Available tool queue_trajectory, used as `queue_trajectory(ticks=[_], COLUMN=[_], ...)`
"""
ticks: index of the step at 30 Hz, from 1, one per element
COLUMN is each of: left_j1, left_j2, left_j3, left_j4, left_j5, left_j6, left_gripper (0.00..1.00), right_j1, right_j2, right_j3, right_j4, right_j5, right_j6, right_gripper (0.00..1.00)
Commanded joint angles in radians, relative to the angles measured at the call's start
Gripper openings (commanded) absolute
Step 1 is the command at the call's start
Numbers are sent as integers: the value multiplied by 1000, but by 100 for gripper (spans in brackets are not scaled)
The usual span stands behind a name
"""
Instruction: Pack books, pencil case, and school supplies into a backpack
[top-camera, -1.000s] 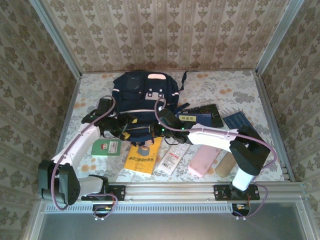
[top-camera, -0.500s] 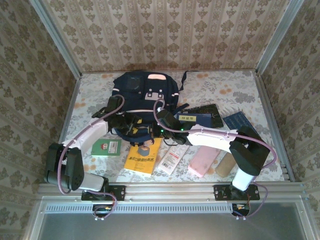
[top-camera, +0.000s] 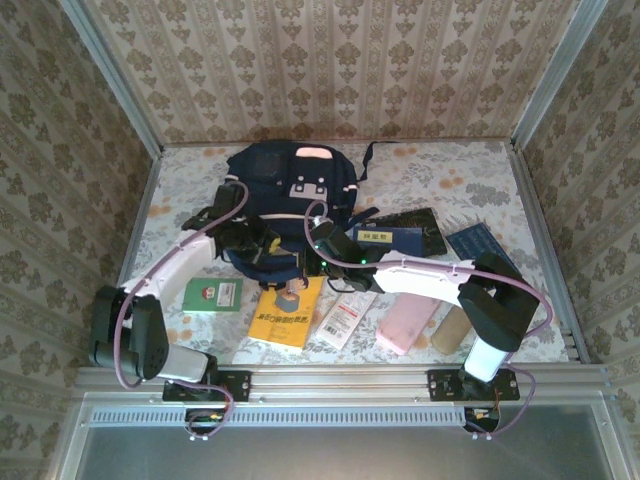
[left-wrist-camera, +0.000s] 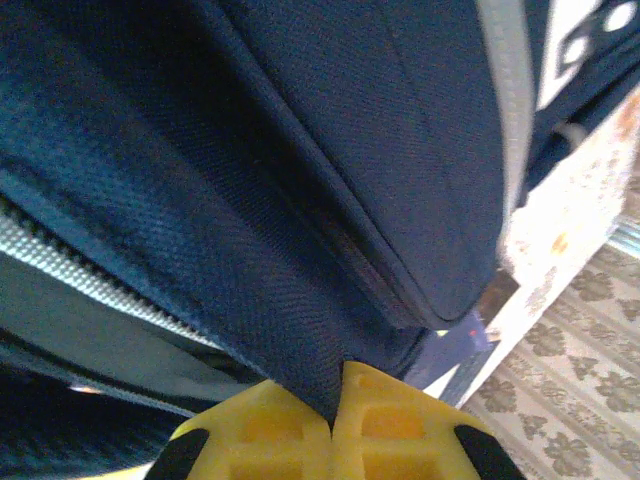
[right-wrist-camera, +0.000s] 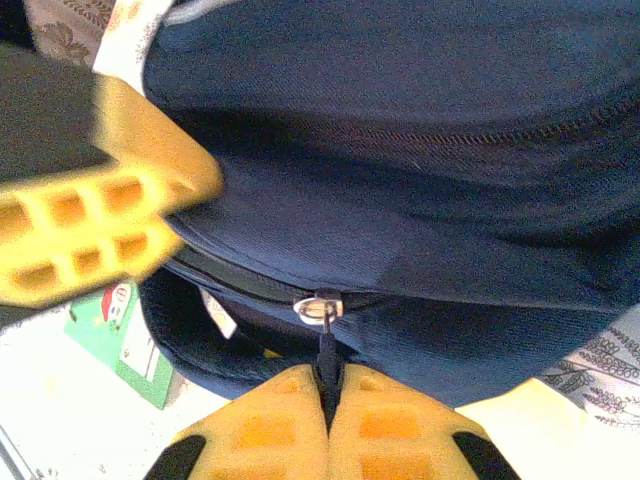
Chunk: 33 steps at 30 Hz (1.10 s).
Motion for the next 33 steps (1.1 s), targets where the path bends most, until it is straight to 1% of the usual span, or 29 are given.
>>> queue_trajectory(ticks=[1,3,6,10,14,18,25,29,33], left_j1=[27,33,45,51,57,62,65,64,63], left_j2=[-64,-78,-85,-92,-107,-119,-120,-116,-119], left_j3=[87,109,133,190,234,271,316,330,333], left_j4=[-62,-76,-84,-115,-147,-166,-178,-178,-173], left_j5=[-57,-70,-61,-57,-66,-70,-66,-60,-56], left_j6=[46,50,48,66,80,100,110,110,102], left_gripper=[0,0,0,0,0,0,0,0,0], right_j1=[-1,-7,-21,-58,-115,-196,-319,-383,-437], right_j2=[-31,-34,-40,-43,-37,-8,108,184,250], right_j3=[-22,-33,-51,-60,-72,-68,42,115,197], right_j4=[9,15,33,52,91,125,88,76,41], right_j5=[63,77,92,98,100,44,-25,-72,-95], right_j6=[-50,-58,-73,-103,-130,-128,-143,-112,-71], right_gripper=[0,0,0,0,0,0,0,0,0])
